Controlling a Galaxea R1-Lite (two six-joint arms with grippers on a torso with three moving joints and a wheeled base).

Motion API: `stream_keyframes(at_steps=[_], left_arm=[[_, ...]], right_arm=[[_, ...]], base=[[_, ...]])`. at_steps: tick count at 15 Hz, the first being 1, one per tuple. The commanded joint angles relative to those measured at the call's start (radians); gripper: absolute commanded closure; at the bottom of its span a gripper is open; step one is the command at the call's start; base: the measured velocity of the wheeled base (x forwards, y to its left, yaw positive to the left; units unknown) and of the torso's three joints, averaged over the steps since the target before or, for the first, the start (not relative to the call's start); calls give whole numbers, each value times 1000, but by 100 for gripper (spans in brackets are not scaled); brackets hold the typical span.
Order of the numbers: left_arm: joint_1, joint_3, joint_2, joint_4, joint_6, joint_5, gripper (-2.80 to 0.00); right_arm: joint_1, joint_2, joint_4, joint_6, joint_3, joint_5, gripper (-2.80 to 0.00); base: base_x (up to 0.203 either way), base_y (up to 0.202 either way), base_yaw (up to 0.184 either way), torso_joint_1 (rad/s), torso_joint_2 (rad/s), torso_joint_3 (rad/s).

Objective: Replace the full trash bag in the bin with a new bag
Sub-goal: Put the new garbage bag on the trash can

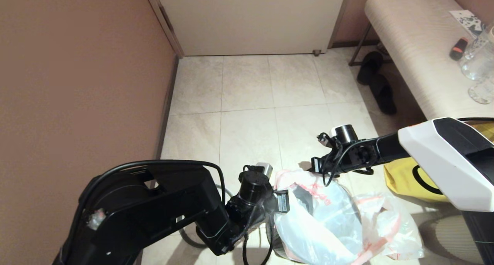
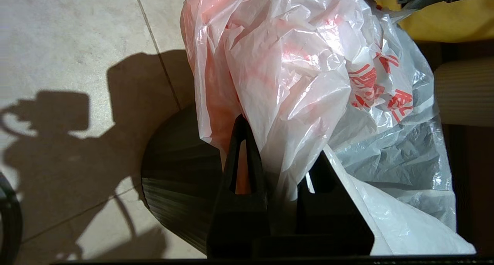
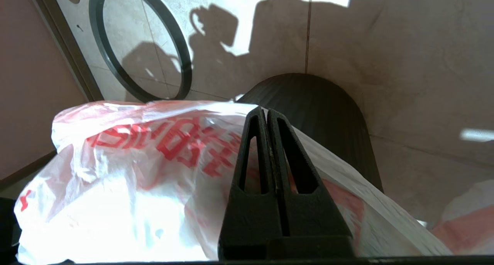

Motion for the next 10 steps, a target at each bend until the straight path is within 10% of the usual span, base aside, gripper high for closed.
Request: stream_keyframes(at_steps=[1,10], left_arm=[[9,-14,-2,1,1,23,0],[120,-87,-94,140,56,136,0]], right_arm=[[-10,-72,0,4,7,2,0],[-22,-550,-7,2,195,-67,0]], base=[[0,0,0,0,0,0],[0,0,0,0,0,0]])
